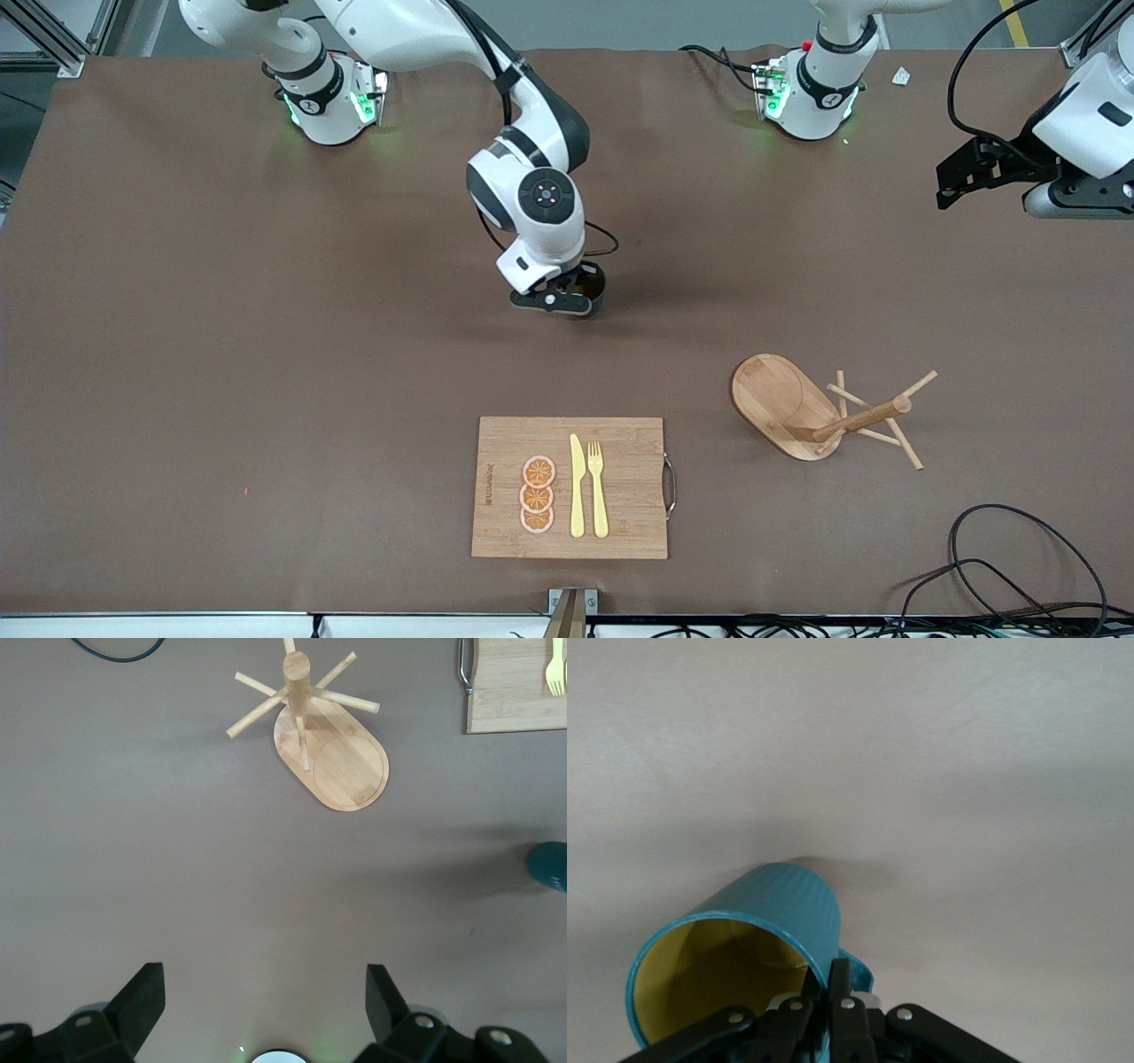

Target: Pass cup and hang on rack

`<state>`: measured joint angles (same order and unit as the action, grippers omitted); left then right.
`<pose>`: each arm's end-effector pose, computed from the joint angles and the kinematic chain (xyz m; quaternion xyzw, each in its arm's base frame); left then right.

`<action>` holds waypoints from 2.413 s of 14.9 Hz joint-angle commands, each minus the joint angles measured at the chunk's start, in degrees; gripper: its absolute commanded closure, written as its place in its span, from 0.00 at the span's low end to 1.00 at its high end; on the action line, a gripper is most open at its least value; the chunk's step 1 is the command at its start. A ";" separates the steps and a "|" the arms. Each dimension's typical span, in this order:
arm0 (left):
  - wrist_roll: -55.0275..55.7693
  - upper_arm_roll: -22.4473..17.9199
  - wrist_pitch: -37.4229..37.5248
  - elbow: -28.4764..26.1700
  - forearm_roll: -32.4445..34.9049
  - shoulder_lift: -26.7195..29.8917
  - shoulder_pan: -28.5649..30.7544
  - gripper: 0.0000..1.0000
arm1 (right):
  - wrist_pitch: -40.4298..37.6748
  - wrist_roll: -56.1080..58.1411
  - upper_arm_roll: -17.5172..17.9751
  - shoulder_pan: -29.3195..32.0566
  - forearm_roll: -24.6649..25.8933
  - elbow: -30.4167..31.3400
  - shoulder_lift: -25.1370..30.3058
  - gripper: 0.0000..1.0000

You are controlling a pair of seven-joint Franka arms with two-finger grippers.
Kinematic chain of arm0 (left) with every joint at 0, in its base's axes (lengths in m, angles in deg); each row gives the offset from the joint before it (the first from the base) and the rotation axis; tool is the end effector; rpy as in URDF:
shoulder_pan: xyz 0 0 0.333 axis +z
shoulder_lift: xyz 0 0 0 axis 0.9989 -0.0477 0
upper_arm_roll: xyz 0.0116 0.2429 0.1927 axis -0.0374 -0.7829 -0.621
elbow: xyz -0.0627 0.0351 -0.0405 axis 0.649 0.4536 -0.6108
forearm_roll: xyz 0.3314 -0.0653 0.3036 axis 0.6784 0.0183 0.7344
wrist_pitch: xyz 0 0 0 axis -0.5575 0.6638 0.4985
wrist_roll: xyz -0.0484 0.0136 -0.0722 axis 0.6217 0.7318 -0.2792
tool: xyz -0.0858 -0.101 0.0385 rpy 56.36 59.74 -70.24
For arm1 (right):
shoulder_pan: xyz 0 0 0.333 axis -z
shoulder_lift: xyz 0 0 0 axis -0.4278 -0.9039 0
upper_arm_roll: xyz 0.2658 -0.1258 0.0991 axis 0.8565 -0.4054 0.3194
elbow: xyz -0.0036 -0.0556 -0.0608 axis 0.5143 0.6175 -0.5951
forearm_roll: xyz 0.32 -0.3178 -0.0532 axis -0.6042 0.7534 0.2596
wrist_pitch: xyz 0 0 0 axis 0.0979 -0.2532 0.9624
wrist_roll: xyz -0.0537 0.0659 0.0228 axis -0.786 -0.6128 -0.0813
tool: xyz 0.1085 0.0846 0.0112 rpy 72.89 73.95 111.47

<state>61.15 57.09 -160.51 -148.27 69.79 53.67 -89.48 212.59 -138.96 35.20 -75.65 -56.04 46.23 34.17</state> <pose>0.5882 -0.0816 0.6187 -0.9991 0.0351 0.0172 0.0142 0.5018 0.5524 0.1958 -0.9970 0.0602 0.0472 0.0128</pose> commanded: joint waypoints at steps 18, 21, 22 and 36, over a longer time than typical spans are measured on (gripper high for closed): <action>15.79 9.39 0.06 5.38 0.20 -8.03 -1.13 0.00 | -16.85 2.04 -1.22 9.43 -0.44 -3.78 13.20 0.00; 24.38 13.69 -0.12 6.52 0.20 -10.66 -1.13 0.00 | -23.19 7.87 -1.22 17.51 -0.44 -3.78 15.66 0.00; 27.64 15.44 -0.90 6.61 0.28 -11.80 -1.21 0.00 | -24.33 8.31 -1.22 20.24 -0.09 -3.78 16.11 0.00; 77.20 17.75 -16.20 6.87 17.14 -28.68 -28.53 0.00 | -36.12 52.33 -1.22 49.25 7.12 -3.42 23.49 0.00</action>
<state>132.26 75.37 -176.49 -143.27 83.29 27.92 -114.28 176.52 -89.74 32.65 -29.74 -49.84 40.49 55.10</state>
